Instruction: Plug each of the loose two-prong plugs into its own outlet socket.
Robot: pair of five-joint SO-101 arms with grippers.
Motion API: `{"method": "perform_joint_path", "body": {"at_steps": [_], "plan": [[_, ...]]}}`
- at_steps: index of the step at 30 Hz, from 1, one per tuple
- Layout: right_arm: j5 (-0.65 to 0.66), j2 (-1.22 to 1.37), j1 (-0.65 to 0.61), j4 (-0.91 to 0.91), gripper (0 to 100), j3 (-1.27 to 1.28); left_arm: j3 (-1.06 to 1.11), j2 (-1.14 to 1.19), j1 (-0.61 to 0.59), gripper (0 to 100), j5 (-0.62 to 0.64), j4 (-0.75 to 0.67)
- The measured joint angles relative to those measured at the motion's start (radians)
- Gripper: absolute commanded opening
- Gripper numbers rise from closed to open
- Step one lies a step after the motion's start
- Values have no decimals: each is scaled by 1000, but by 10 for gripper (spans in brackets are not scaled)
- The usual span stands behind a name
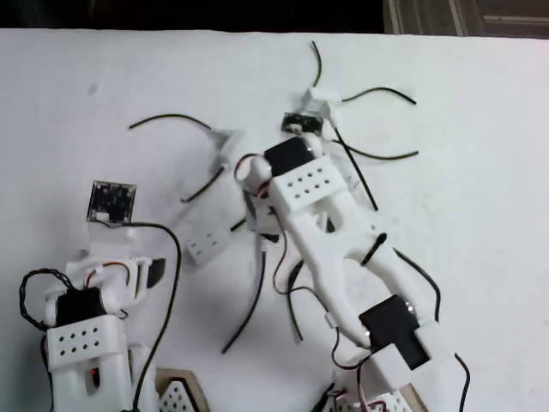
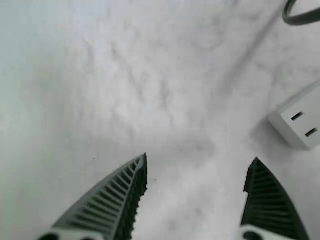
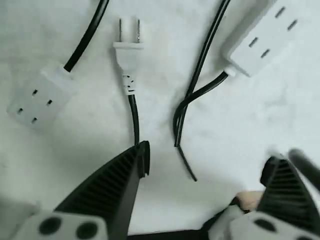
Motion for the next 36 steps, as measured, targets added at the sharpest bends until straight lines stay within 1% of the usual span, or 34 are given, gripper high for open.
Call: {"method": "perform_joint_path", "body": {"at_steps": [2, 4, 7, 10, 14, 18, 21, 24, 27, 30, 36], "plan": [[172, 0, 43, 0, 344, 0, 0, 0, -3, 312, 0, 0], [371, 0, 75, 0, 344, 0, 0, 0, -26, 312, 0, 0], [689, 0, 97, 0, 344, 0, 9, 0, -57, 312, 0, -14], [1000, 0, 123, 0, 344, 0, 18, 0, -58, 312, 0, -32], [1376, 0, 150, 0, 344, 0, 18, 0, -63, 312, 0, -34], [1695, 0, 155, 0, 344, 0, 18, 0, -64, 312, 0, -34], [1896, 0, 153, -2, 344, 15, 18, 0, -64, 312, 0, -34], [2053, 0, 153, -23, 344, 77, 18, 0, -64, 312, 0, -34], [2151, 0, 123, -54, 344, 178, 18, 0, -64, 312, 0, -34], [2179, 0, 64, -107, 344, 270, 18, 0, -64, 312, 0, -34], [2191, 0, -25, -288, 344, 356, 18, 0, -64, 312, 0, -34]]}}
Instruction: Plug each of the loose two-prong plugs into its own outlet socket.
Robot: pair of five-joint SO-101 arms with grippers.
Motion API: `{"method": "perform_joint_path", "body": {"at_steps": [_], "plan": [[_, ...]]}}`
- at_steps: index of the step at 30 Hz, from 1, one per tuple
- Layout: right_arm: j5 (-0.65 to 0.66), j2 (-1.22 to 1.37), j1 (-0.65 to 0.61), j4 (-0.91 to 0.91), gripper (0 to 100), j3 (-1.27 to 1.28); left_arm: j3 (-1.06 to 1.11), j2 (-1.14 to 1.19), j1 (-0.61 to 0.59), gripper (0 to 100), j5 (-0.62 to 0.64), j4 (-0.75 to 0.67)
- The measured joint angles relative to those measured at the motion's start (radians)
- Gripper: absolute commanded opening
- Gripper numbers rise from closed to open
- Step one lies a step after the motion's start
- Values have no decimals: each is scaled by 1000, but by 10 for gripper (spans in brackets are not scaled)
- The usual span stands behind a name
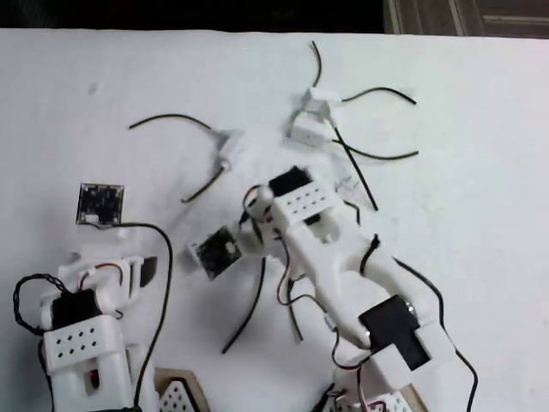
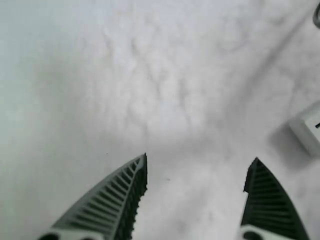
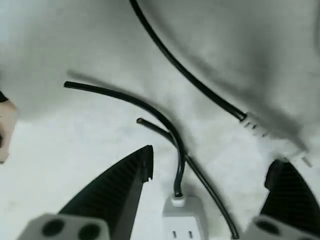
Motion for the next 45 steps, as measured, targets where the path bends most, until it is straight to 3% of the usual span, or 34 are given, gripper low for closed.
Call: {"method": "perform_joint_path", "body": {"at_steps": [5, 14, 23, 30, 38, 45], "plan": [[0, 0, -38, -144, 334, 63, 0, 0, 0, 312, 0, 0], [0, 64, -38, -371, 145, 117, 0, 0, 0, 312, 0, 0], [-40, 92, -34, -390, 19, 115, 0, 0, 0, 312, 0, 0], [-235, 40, -32, -344, 19, 120, 0, 0, 0, 312, 0, 0], [-663, -123, -20, -333, 19, 120, 0, 0, 0, 312, 0, 0], [-766, -130, 0, -331, 18, 127, 0, 0, 0, 312, 0, 0]]}}
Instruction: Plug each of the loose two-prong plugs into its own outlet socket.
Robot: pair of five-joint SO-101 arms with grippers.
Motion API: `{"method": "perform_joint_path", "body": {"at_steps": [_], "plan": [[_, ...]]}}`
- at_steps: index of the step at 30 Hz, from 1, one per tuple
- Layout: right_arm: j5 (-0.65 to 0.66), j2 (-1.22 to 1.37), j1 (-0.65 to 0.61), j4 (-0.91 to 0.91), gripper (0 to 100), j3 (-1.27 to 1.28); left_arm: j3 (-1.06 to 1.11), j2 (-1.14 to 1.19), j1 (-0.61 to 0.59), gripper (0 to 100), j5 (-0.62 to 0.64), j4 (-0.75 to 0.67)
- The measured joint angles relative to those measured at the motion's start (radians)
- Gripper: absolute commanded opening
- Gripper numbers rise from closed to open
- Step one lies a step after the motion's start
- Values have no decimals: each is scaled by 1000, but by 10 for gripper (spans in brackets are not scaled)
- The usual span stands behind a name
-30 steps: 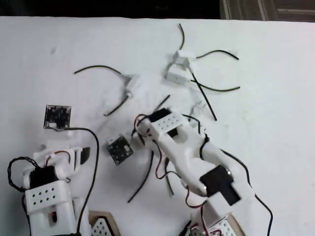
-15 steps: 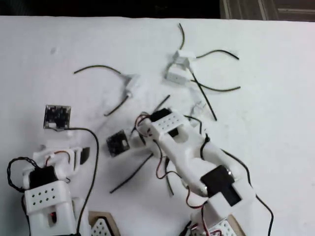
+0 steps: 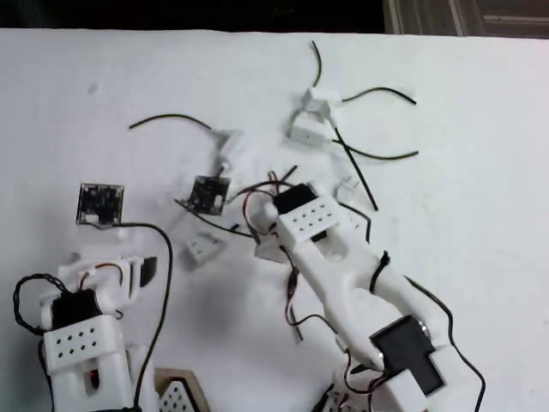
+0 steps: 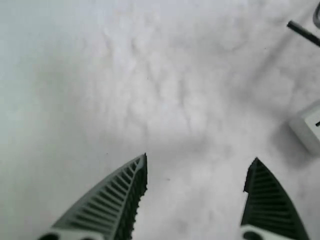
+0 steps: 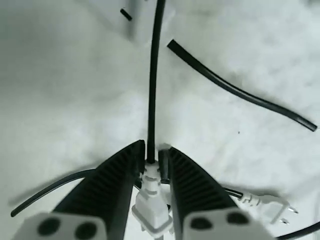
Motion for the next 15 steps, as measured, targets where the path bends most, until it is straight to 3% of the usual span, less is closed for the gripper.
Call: {"method": "perform_joint_path", "body": {"at_steps": [11, 15], "plan": [[-63, 51, 127, 71, 23, 0, 0, 0, 0, 312, 0, 0], [-63, 92, 140, 91, 116, 0, 0, 0, 0, 312, 0, 0]]}}
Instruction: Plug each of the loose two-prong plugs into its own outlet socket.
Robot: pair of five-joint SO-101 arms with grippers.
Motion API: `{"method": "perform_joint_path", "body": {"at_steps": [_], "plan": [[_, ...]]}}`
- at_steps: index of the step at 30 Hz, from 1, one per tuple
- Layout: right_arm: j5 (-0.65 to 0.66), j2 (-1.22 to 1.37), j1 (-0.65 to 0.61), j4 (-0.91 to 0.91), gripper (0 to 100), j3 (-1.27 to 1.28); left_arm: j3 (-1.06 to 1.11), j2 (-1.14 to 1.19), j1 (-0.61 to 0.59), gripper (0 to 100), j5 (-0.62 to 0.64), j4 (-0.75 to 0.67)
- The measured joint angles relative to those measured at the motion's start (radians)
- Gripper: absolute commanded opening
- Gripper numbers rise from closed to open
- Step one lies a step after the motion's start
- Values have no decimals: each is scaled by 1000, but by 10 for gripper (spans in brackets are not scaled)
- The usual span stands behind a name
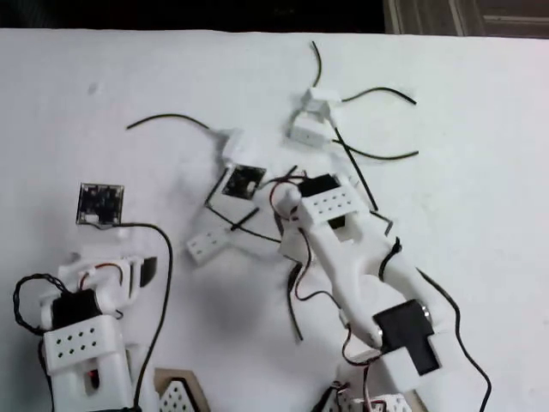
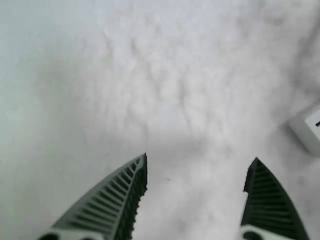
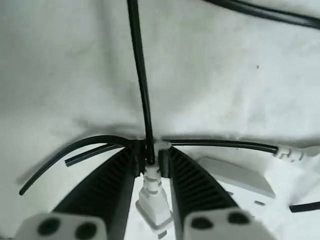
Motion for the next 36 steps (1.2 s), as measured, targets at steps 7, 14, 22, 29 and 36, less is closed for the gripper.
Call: {"method": "perform_joint_path", "body": {"at_steps": [7, 14, 22, 29, 36], "plan": [[0, -17, -2, 89, 193, 0, 0, 0, 0, 312, 0, 0], [0, -195, -2, 198, 193, 0, 0, 0, 0, 312, 0, 0], [97, -226, 23, 247, 117, 20, 0, 0, 0, 312, 0, 0], [141, -109, 78, 242, 130, 20, 0, 0, 0, 312, 0, 0], [141, -2, 77, 163, 128, 20, 0, 0, 0, 312, 0, 0]]}}
